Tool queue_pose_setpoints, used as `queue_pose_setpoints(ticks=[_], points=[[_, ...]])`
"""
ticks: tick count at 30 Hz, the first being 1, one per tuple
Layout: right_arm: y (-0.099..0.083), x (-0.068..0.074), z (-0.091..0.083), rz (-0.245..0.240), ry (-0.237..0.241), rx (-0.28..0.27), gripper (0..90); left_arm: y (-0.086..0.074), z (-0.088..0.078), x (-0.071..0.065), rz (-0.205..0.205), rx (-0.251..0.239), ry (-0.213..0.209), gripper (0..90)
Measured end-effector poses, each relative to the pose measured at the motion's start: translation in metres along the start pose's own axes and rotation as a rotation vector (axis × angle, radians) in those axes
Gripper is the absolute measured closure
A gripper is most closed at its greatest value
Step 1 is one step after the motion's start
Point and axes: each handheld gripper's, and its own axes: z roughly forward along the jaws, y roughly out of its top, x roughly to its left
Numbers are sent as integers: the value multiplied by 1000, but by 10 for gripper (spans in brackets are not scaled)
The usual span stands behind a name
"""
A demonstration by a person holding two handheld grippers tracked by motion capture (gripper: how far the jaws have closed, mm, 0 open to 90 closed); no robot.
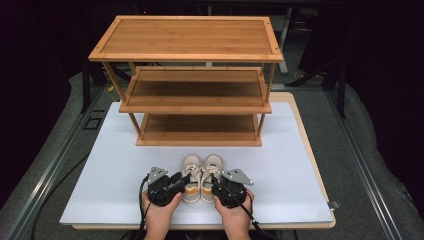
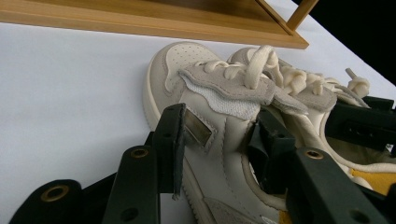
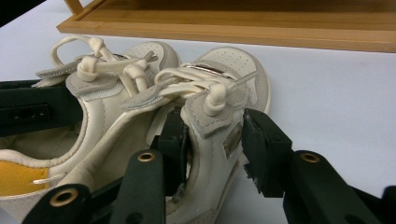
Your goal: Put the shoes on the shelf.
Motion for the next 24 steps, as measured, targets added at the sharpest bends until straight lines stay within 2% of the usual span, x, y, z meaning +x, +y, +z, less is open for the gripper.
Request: queue_pose_setpoints(ticks=[5,9,15,18,20,22,24], points=[[0,0,-1,-1,-1,0,636,4,1,-9,83,28,66,619],[-1,2,-1,0,-29,-6,647,4,1,-8,60,22,60,628],[-3,2,-1,19,-23,-20,664,2,1,-6,31,12,46,641],[-3,2,-2,34,-13,-24,672,1,1,-8,27,3,53,648],[-4,2,-2,38,-17,-28,675,0,1,-7,9,-9,49,648],[-6,2,-2,48,-11,-46,677,-1,1,-7,7,-13,48,648],[-6,1,-2,60,15,-55,677,-1,1,-7,-1,-17,49,648]])
